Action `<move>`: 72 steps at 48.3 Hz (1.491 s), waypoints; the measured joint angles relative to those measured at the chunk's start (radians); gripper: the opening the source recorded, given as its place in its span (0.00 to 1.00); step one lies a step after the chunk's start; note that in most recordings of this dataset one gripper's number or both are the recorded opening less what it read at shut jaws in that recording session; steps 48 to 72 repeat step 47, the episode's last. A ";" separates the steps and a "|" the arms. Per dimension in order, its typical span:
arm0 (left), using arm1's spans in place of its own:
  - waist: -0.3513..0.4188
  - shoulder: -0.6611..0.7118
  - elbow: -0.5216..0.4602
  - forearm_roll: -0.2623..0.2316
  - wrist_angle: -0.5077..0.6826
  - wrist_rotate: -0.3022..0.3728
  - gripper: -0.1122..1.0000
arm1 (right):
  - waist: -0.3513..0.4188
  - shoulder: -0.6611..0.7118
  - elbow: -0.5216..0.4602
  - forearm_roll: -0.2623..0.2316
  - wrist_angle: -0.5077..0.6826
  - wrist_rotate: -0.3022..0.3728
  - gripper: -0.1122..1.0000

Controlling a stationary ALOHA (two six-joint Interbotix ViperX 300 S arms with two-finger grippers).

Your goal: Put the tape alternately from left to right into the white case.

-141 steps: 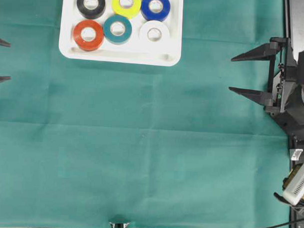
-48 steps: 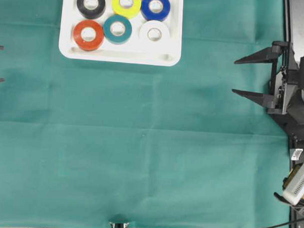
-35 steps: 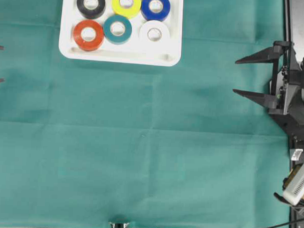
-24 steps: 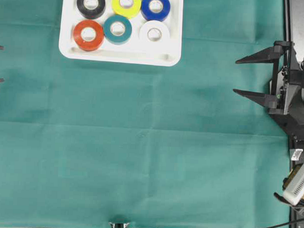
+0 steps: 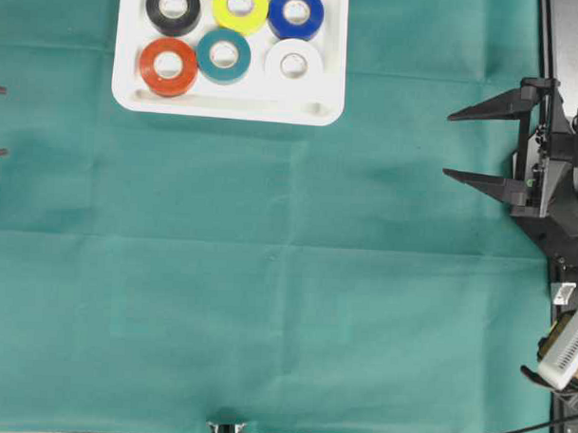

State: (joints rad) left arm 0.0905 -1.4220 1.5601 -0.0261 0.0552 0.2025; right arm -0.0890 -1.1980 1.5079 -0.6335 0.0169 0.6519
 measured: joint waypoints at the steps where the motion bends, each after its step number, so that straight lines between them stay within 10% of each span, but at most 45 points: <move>1: 0.002 0.000 0.000 0.002 0.000 0.000 0.93 | 0.000 0.000 0.000 0.000 0.002 0.000 0.81; 72: 0.000 0.000 0.000 0.000 0.000 0.000 0.93 | 0.000 0.000 0.014 0.000 -0.005 -0.002 0.81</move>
